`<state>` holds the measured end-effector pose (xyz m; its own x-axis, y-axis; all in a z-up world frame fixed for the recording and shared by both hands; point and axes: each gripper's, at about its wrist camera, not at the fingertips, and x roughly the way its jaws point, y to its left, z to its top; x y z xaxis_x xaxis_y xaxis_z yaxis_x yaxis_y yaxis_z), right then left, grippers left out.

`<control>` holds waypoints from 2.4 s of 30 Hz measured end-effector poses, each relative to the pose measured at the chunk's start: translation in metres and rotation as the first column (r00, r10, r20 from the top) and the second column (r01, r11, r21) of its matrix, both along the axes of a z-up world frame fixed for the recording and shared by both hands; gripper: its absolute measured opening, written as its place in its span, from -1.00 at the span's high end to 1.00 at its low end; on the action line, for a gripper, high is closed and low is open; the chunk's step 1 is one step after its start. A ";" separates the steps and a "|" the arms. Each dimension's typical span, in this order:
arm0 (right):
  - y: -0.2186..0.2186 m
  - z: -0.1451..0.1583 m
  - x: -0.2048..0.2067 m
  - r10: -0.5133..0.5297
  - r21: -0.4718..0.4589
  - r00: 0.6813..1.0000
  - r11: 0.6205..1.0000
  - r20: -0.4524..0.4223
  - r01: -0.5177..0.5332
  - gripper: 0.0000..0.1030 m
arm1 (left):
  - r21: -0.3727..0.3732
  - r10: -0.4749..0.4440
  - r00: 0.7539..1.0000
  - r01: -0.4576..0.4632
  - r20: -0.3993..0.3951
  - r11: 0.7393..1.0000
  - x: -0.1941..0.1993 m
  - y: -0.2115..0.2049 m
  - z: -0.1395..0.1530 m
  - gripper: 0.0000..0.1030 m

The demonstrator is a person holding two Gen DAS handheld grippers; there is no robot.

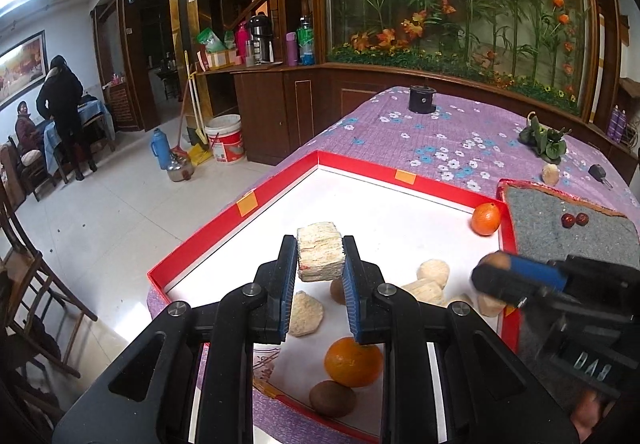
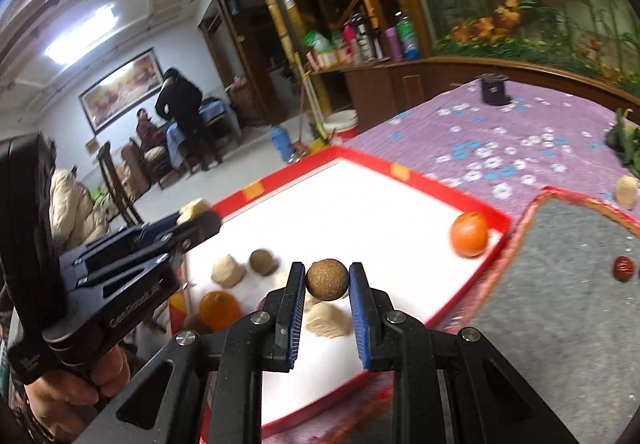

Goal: Organize fruits
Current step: 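Carry the chunk and ball into the white tray and open both tools, then grasp a red date with the right tool while the left tool grasps another date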

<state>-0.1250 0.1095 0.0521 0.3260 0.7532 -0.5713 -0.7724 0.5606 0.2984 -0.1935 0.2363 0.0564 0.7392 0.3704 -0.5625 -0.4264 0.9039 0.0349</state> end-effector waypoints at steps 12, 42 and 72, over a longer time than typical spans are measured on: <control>0.002 -0.015 0.005 0.023 0.017 0.997 1.000 -0.074 -0.022 0.60 | 0.006 -0.003 0.999 0.003 -0.037 1.000 0.008 0.002 -0.009 0.59; -0.120 0.004 0.062 -0.260 0.008 0.962 0.965 -0.083 0.262 0.08 | 0.068 -0.104 0.987 0.113 -0.125 0.991 0.021 -0.050 -0.003 -0.25; -0.289 -0.027 0.190 -0.607 -0.102 0.760 0.792 -0.234 0.602 0.41 | -0.012 -0.442 0.859 0.455 -0.257 0.890 0.175 -0.227 -0.007 -0.25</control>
<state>0.0651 -0.1797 0.0256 0.5595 0.4350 -0.7055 -0.1758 0.8941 0.4119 -0.0185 0.0095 0.0493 0.6718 0.0632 -0.7380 0.0530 0.9897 0.1330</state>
